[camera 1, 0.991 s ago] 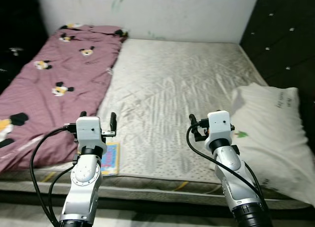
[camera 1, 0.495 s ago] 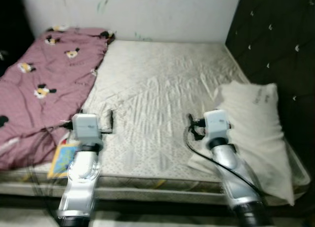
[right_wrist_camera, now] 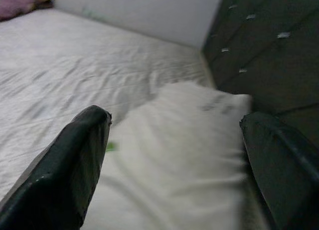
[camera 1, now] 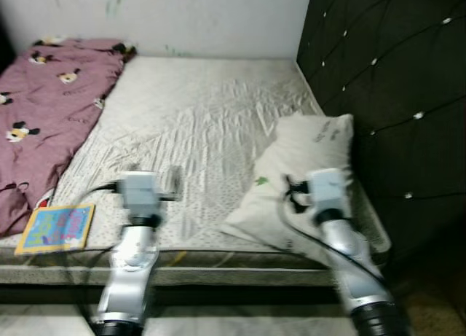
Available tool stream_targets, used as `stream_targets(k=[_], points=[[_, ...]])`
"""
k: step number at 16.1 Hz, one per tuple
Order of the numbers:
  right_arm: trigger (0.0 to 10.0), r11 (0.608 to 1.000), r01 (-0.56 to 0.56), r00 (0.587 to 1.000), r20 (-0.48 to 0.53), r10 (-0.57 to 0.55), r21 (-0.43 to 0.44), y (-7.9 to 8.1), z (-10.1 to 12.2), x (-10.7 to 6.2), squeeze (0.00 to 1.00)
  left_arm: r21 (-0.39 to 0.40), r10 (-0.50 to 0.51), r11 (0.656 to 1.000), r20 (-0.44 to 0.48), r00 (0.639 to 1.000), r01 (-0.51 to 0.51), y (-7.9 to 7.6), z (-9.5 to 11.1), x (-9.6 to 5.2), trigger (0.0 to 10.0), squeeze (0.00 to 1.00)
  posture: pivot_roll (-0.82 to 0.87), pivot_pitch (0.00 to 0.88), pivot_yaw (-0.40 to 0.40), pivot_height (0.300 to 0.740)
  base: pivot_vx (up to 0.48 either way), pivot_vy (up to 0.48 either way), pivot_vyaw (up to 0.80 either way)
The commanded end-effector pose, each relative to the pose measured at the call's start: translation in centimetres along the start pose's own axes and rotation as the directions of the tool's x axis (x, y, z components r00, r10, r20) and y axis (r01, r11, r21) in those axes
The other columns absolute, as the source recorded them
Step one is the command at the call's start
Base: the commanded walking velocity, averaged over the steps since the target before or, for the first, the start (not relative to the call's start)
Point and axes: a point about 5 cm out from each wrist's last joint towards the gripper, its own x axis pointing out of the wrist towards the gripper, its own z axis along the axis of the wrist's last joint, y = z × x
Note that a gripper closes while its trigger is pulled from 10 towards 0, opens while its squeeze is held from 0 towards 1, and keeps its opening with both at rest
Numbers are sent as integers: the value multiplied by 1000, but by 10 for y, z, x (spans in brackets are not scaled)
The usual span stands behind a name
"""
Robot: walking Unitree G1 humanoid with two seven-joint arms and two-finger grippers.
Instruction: Clean up the room
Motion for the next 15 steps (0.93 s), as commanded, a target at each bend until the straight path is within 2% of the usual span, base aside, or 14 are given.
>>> stream_targets(k=[1,4,7,9,15], points=[[10000,1000,-23,999,22,23,13,9,6,3,0,6,30,1000,14,999,-30,12,3,1,10000,0,-2,30,-15,740,0,0,0],[10000,999,-36,999,25,36,7,11,6,4,0,-29,-15,999,34,999,16,12,6,1,10000,0,-1,24,-13,740,0,0,0],[10000,999,-38,999,30,37,12,12,8,4,0,-42,-37,998,47,998,39,9,8,2,10000,0,-4,19,-13,740,0,0,342],[10000,999,-34,999,28,34,10,11,7,5,0,-79,-87,993,56,995,92,4,9,2,10000,0,-7,14,-12,740,334,0,0],[10000,1000,-16,999,29,16,21,8,7,6,0,-100,-116,987,60,991,122,-2,9,1,10000,0,-12,14,-13,740,411,0,0]])
